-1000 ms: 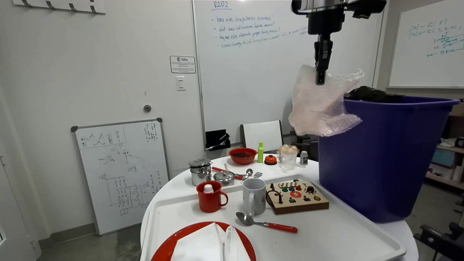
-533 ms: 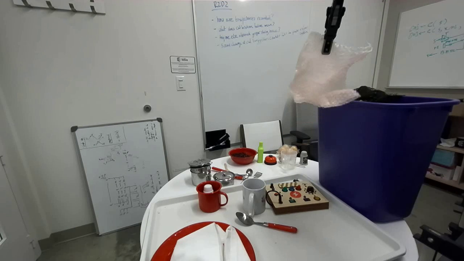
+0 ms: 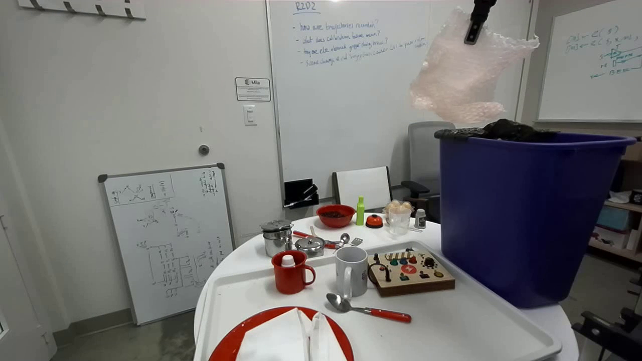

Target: Pick up the paper garbage and put it in the bin

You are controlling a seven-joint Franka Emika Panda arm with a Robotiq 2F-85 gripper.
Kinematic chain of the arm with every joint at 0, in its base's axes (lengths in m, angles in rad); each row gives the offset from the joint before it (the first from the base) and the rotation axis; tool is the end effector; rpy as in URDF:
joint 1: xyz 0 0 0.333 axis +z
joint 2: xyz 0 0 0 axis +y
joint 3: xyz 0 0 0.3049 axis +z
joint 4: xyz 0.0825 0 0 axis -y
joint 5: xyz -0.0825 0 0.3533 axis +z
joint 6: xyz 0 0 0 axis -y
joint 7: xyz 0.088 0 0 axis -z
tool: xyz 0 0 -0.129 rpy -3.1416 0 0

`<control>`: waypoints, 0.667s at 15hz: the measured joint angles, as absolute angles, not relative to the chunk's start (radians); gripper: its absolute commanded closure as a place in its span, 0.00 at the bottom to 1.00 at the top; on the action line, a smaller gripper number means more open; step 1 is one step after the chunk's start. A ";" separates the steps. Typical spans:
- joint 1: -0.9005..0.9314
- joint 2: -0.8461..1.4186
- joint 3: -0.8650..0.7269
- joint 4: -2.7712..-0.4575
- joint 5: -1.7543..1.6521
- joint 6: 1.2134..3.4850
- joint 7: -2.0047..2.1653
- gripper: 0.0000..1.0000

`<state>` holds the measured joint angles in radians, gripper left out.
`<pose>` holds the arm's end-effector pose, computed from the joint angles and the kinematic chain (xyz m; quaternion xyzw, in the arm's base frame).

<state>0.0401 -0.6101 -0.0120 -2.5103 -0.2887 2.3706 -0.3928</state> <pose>0.3913 0.0029 0.5198 0.9253 0.2766 0.2058 0.1579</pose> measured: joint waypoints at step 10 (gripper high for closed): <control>-0.117 -0.732 0.020 -2.591 -0.376 2.222 -0.157 0.92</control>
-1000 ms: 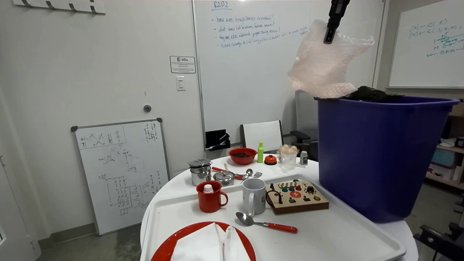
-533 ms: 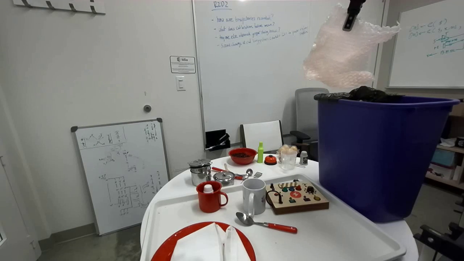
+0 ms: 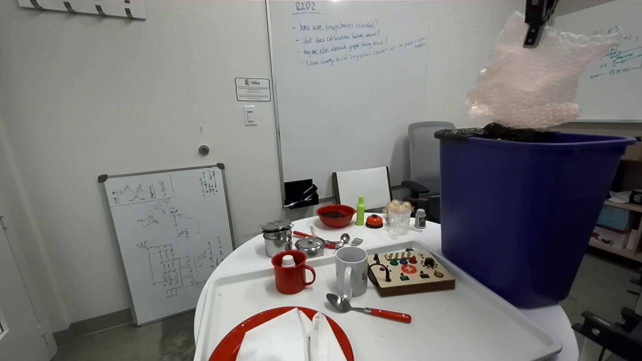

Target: Pick up the paper garbage and put it in the bin

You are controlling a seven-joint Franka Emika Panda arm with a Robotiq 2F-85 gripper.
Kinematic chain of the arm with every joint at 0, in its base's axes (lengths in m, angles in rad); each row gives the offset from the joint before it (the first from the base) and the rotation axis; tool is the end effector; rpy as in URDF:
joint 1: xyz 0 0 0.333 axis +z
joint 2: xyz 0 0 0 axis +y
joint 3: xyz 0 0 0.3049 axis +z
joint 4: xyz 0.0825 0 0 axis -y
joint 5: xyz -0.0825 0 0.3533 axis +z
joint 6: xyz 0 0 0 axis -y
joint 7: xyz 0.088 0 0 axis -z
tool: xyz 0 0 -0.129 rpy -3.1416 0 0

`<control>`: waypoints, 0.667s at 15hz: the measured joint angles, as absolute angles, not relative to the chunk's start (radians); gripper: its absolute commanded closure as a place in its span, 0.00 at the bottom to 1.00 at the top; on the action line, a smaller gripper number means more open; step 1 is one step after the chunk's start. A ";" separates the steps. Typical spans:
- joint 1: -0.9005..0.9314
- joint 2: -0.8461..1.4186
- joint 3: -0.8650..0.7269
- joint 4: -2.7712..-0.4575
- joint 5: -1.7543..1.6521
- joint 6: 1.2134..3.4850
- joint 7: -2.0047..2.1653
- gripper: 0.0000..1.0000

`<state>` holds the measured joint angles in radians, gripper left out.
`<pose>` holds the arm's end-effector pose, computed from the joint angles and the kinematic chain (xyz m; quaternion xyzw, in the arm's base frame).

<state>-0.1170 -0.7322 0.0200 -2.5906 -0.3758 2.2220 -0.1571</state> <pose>0.3454 -0.0512 0.5080 0.9624 0.1122 0.1532 0.1945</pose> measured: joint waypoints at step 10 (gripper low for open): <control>-0.171 -0.680 0.114 -2.618 -0.512 2.065 0.102 0.92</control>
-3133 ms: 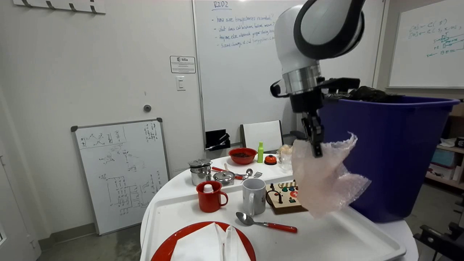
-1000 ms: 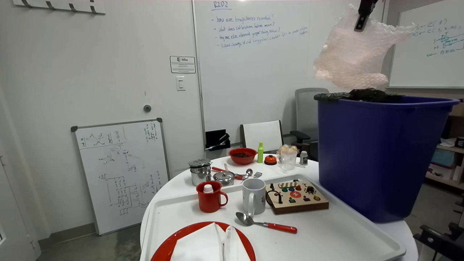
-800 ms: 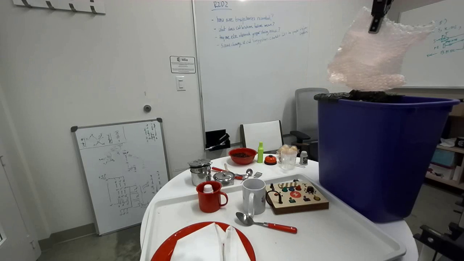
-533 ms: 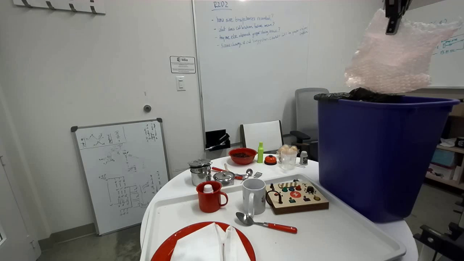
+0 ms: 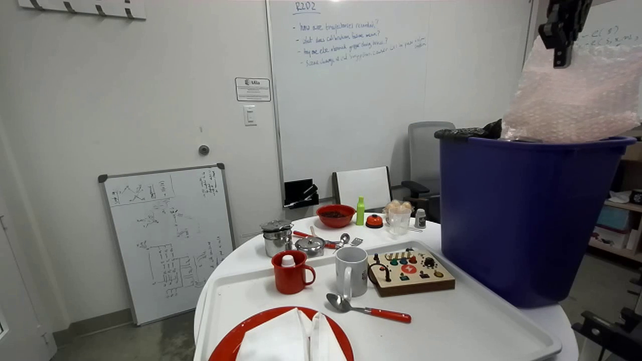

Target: Pick up the paper garbage and put it in the bin

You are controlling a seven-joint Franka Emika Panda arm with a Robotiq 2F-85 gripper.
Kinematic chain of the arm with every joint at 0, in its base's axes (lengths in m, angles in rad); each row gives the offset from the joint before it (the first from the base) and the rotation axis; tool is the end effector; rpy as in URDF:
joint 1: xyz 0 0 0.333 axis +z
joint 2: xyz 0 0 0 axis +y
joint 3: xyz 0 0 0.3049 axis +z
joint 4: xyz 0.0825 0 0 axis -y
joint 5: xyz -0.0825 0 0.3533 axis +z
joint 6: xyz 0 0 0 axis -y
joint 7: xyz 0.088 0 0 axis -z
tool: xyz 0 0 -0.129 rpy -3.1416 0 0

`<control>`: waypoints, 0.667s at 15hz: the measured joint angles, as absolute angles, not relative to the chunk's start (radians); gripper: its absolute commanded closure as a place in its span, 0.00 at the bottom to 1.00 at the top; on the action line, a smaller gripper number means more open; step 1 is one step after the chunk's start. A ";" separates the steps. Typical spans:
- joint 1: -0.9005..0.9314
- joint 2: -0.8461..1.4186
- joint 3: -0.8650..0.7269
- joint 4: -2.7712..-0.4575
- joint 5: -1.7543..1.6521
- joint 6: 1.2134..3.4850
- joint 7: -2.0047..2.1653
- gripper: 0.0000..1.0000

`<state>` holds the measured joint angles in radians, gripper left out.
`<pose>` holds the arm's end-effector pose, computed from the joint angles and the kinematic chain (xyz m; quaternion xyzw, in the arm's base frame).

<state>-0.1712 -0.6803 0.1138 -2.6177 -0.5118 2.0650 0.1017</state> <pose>0.3359 -0.0537 0.4652 0.9626 0.0196 0.0588 0.2637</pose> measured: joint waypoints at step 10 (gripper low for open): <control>-0.168 -0.419 0.084 -2.626 -0.572 2.260 0.192 0.93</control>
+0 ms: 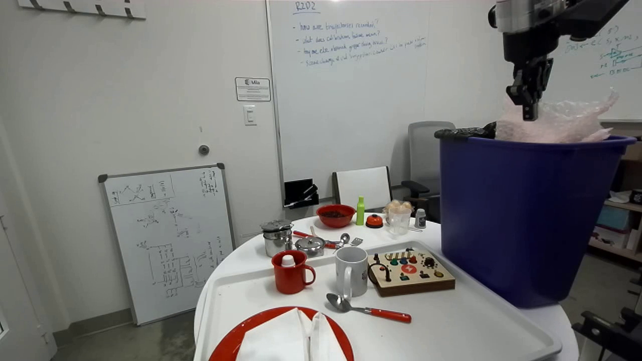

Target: Pick up the paper garbage and put it in the bin

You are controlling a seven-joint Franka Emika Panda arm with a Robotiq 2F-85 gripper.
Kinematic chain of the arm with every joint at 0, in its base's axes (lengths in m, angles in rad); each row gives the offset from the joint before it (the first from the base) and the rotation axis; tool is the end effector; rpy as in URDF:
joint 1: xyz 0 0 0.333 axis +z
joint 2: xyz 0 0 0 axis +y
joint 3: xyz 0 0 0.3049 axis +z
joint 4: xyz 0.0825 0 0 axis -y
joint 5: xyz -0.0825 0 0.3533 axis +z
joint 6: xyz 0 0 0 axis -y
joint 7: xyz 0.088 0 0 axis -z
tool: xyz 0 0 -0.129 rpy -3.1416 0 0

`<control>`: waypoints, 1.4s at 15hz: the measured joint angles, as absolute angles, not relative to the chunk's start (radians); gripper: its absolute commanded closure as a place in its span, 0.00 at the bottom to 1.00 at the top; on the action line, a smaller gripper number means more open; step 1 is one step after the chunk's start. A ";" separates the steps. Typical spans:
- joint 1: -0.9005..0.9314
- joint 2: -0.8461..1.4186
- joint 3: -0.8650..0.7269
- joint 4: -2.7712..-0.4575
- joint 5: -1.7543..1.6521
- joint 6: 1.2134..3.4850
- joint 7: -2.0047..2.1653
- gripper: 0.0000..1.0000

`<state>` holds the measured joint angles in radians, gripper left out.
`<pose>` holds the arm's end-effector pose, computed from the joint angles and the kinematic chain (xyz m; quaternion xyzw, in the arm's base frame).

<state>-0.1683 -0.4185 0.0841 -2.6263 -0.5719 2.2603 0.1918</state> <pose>0.3798 -0.0568 0.3829 0.9702 0.0377 0.0335 0.2371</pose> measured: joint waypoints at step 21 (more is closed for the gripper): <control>-0.173 -0.488 0.097 -2.640 -0.479 2.328 0.320 0.00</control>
